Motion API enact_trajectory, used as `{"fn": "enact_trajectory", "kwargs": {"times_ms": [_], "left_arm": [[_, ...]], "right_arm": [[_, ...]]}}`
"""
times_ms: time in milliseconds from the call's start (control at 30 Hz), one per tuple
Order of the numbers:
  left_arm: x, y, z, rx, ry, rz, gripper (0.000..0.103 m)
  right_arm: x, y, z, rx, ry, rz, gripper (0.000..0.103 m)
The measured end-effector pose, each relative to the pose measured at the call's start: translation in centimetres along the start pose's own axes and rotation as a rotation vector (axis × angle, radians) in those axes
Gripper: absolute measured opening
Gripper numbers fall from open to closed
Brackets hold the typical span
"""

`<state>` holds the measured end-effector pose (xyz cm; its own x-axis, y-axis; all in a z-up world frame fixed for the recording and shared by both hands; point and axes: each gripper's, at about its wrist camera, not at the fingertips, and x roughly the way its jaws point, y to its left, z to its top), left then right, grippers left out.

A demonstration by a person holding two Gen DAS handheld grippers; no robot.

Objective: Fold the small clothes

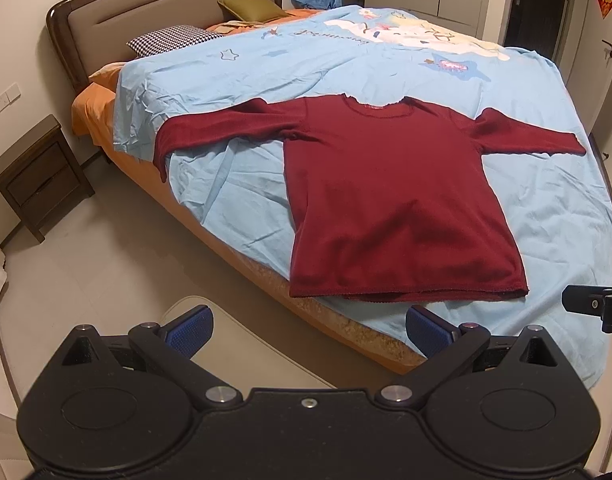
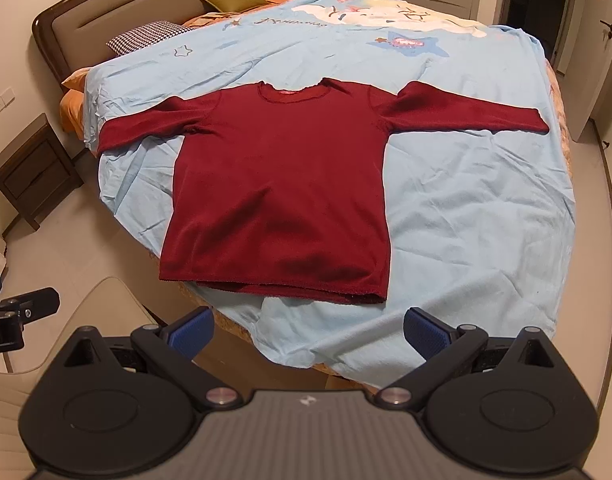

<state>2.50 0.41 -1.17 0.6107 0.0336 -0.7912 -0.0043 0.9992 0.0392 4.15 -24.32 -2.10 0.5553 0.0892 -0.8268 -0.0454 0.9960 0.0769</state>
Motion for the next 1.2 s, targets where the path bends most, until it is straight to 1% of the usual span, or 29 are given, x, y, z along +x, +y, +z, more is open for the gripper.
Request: {"fn": "enact_trajectory", "kwargs": {"times_ms": [433, 567, 667, 767, 1000, 1200], "left_arm": [[1.3, -1.3, 0.5, 0.021, 0.051, 0.009, 0.102], [2.5, -2.2, 1.1, 0.052, 0.102, 0.051, 0.102], [3.4, -2.5, 1.5, 0.052, 0.141, 0.064, 0.102], [4.4, -2.8, 2.1, 0.041, 0.179, 0.065, 0.102], [6.9, -3.7, 3.8, 0.030, 0.236, 0.055, 0.102], [9.2, -4.8, 5.9, 0.008, 0.255, 0.031, 0.102]], "right_arm": [[0.9, -1.3, 0.3, 0.019, 0.025, 0.004, 0.103], [1.6, -1.9, 0.5, 0.033, 0.039, 0.011, 0.103], [2.4, -2.4, 0.9, 0.049, 0.057, 0.020, 0.103], [3.2, -3.0, 1.5, 0.054, 0.082, 0.028, 0.103], [5.2, -4.1, 3.1, 0.058, 0.121, 0.037, 0.103], [7.1, -5.1, 4.5, 0.067, 0.158, 0.051, 0.103]]}}
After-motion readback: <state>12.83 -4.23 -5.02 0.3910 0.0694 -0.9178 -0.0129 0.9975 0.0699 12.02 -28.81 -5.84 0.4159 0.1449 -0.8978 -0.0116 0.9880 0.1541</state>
